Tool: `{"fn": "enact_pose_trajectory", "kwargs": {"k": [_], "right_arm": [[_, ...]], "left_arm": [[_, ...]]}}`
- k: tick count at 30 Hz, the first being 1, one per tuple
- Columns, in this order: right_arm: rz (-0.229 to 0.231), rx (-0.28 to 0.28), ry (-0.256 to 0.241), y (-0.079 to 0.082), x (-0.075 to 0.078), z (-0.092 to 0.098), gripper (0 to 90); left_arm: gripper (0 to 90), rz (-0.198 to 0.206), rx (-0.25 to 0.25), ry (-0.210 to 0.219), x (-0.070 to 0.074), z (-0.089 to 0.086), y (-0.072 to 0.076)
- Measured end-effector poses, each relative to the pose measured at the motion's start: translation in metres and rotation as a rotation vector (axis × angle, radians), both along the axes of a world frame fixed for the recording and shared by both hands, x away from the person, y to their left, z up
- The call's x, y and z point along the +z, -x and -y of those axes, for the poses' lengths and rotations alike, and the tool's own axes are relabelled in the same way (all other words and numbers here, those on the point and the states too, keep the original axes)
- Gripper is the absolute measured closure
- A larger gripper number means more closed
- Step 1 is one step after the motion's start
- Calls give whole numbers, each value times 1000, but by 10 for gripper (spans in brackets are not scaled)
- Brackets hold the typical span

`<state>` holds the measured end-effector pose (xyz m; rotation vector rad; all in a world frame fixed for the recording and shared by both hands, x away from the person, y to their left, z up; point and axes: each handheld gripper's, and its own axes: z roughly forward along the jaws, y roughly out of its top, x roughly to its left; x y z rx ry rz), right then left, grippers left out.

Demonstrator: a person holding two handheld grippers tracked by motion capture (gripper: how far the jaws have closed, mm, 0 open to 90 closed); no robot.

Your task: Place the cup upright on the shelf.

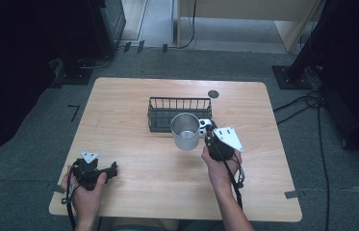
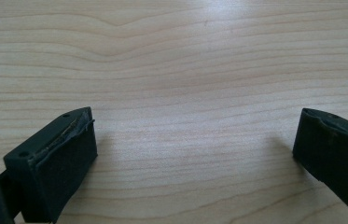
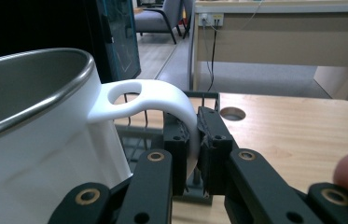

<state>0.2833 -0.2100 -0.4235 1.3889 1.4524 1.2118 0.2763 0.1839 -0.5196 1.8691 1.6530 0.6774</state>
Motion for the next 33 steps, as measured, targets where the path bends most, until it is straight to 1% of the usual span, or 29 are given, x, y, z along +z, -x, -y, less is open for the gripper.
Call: {"fn": "enact_pose_trajectory", "kwargs": {"k": [1, 2, 5, 8, 12, 13, 15, 16, 17, 20, 21, 22, 24, 26, 27, 28, 29, 30, 32, 33], "right_arm": [[0, 0, 0, 0, 0, 0, 833], [11, -7, -2, -5, 4, 0, 833], [20, -12, 0, -9, 8, 0, 834], [33, -21, 0, -18, 15, -1, 834], [34, -25, 2, -26, 21, -3, 834], [34, -25, 2, -26, 21, -3, 834], [37, -22, -1, -34, 23, -5, 834], [37, -22, -1, -34, 23, -5, 834], [36, -27, -3, -39, 24, -6, 834], [37, -35, -5, -48, 26, -7, 834], [37, -35, -5, -48, 26, -7, 834], [35, -35, -6, -53, 27, -9, 834], [36, -39, -5, -56, 28, -10, 834], [37, -45, -2, -64, 29, -13, 834], [37, -45, -2, -64, 29, -13, 834], [36, -46, -1, -69, 31, -15, 834], [36, -46, -1, -69, 31, -15, 834], [37, -43, 1, -75, 31, -17, 834], [34, -48, 10, -81, 31, -21, 833], [34, -48, 10, -81, 31, -21, 833]], "left_arm": [[0, 0, 0, 0, 0, 0, 0], [0, 0, 0, 0, 0, 0, 0], [0, -1, -3, -1, 0, 0, 0], [0, 1, -4, 0, 0, 0, 0], [0, 0, -6, 0, 0, 0, 0], [0, 0, -6, 0, 0, 0, 0], [0, 0, -7, 0, 0, 0, 0], [0, 0, -7, 0, 0, 0, 0], [0, -1, -8, -1, 0, 0, 0], [0, -1, -9, -1, 0, 0, 0], [0, -1, -9, -1, 0, 0, 0], [0, -3, -11, -2, 0, 0, 0], [0, -2, -8, -1, 0, 0, 0], [0, -2, -10, -1, 0, 0, 0], [0, -2, -10, -1, 0, 0, 0], [0, -1, -11, -1, 0, 0, 0], [0, -1, -11, -1, 0, 0, 0], [0, -1, -11, -1, 0, 0, 0], [0, -1, -11, -1, 0, 0, 0], [0, -1, -13, -1, 0, 0, 0]]}}
